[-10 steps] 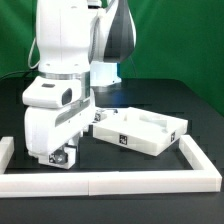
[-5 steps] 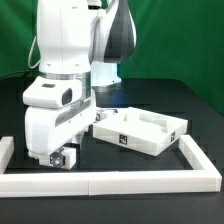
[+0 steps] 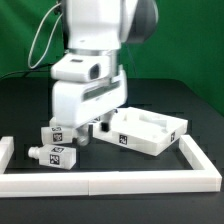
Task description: Assemble one leg
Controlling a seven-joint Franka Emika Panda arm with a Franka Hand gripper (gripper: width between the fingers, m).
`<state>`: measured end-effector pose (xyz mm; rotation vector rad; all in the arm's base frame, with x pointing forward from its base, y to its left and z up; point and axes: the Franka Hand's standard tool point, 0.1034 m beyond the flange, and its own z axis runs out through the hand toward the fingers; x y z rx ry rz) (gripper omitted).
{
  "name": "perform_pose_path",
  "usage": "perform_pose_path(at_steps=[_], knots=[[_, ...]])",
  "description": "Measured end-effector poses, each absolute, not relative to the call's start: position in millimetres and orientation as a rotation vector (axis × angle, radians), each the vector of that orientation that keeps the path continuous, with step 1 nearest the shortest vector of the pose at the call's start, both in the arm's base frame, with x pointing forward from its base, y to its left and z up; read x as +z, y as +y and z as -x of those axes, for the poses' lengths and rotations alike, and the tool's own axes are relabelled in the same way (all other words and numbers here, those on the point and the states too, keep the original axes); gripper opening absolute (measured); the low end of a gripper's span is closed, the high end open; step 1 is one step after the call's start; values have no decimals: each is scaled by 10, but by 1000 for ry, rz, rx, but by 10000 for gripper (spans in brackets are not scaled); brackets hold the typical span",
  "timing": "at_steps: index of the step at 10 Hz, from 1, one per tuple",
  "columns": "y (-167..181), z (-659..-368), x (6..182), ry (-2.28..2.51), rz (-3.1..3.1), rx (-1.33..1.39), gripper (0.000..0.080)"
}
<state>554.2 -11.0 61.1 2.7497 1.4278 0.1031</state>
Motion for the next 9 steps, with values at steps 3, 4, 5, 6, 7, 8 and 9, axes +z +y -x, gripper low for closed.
perform_pose_path(at_steps=[3,4,5,6,7,8,9], knots=[[125,-5485,637,1340,-2793,136,649],[127,-5485,638,1340,-2793,137,649],[138,-5460,609,1346,-2793,129,649],[172,-5339,503,1331,-2816,94,649],[243,-5222,433,1318,-2835,64,649],[263,-5152,362,1328,-2837,50,649],[276,-5112,291,1328,-2844,34,649]])
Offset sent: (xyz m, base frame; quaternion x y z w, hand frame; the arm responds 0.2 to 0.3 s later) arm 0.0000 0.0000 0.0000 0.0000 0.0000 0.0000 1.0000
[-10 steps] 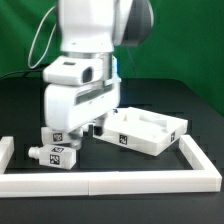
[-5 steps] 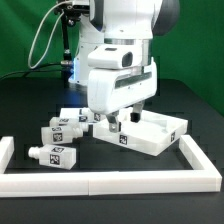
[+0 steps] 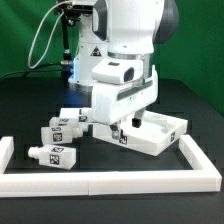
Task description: Assemble one leg
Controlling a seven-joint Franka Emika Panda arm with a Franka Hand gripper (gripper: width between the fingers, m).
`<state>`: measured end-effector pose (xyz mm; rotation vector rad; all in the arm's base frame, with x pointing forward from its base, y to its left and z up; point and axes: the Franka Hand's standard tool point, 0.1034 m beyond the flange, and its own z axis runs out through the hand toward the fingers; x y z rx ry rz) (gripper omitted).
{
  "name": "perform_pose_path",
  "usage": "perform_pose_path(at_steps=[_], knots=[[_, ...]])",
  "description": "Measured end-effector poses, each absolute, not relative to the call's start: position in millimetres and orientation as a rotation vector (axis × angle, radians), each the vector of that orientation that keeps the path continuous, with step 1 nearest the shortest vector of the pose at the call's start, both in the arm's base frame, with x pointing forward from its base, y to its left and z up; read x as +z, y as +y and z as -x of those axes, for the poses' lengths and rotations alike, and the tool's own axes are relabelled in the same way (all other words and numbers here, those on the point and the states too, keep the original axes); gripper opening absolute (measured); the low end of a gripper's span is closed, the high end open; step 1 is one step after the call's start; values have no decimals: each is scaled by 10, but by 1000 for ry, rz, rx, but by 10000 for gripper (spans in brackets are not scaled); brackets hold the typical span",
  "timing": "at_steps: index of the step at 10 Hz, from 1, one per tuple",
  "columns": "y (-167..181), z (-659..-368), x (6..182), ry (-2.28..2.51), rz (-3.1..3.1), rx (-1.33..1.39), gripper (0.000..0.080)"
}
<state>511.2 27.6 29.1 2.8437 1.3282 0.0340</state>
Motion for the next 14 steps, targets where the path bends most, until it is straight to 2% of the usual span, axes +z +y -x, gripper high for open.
perform_pose_path(at_steps=[4,6,7,8,10,11,12,14], knots=[[312,-5148,103,1325,-2854,30,649],[347,-5131,79,1327,-2855,22,649],[345,-5128,76,1327,-2856,21,521],[345,-5128,76,1327,-2856,21,521],[344,-5128,75,1326,-2856,20,247],[344,-5128,75,1326,-2856,21,247],[355,-5122,98,1290,-2872,22,69],[372,-5075,292,1195,-2905,25,52]])
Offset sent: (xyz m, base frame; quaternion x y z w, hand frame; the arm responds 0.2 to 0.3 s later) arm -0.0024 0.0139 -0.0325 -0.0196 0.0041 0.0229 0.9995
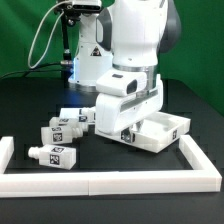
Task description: Assemble one leg
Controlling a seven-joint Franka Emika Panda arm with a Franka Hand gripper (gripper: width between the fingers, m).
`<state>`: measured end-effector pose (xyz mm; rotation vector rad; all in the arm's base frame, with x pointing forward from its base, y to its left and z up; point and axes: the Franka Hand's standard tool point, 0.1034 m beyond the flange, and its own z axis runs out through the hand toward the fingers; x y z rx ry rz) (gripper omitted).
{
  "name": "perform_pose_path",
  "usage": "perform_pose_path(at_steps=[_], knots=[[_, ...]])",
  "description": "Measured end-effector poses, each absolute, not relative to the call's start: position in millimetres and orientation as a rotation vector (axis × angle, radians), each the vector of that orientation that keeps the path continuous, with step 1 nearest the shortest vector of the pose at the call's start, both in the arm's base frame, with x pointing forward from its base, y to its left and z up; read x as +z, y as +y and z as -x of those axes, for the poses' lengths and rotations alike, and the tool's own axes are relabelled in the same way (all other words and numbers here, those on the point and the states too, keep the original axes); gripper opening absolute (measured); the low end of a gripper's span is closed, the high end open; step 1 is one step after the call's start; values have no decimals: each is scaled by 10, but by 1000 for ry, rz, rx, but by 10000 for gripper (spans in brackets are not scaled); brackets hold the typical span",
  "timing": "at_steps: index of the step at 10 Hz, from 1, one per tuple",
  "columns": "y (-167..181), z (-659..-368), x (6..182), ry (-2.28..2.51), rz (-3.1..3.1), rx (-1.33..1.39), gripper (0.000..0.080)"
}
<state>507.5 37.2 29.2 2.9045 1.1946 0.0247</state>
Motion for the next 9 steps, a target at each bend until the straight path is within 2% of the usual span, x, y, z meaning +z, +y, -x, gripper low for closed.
perform_pose_path(at_steps=[3,4,5,9], knots=[[253,-5121,836,1034,-2945,-24,52],[169,-5121,1021,850,-3005,-81,52],[55,-5182,1106,786,-3017,-63,52],[-7,-5176,1046,777,-3019,-56,54]])
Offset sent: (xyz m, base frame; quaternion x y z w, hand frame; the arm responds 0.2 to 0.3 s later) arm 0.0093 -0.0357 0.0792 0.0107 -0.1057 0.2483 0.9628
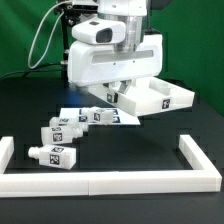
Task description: Assemble one leg
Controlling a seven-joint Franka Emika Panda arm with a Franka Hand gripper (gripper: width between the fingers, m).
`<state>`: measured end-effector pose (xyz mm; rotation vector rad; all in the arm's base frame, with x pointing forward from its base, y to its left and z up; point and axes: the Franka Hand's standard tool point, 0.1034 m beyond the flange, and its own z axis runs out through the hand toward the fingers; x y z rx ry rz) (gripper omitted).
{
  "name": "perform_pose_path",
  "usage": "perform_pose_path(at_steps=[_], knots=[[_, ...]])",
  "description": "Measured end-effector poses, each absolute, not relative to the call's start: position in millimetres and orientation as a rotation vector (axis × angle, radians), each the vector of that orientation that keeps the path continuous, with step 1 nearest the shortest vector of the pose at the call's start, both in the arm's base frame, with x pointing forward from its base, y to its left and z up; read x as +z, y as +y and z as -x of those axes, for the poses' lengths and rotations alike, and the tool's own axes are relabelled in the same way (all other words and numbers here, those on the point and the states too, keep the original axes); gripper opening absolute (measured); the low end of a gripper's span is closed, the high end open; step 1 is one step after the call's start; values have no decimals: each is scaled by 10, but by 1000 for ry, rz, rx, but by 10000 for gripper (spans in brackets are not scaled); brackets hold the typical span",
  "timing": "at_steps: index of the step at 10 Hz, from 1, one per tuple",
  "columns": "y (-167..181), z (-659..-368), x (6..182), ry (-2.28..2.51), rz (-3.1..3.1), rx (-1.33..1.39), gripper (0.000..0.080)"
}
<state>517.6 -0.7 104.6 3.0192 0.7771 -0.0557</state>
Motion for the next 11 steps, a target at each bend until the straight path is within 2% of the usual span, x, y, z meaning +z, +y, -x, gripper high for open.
perform_pose_path(at_steps=[2,5,6,11], knots=[[-29,-5175,1006,750,-3026,-56,54],[-303,-5243,734,190,-3142,-52,54],[-404,-5253,716,203,-3172,-137,54],[-397,-5295,661,178,-3174,-141,54]])
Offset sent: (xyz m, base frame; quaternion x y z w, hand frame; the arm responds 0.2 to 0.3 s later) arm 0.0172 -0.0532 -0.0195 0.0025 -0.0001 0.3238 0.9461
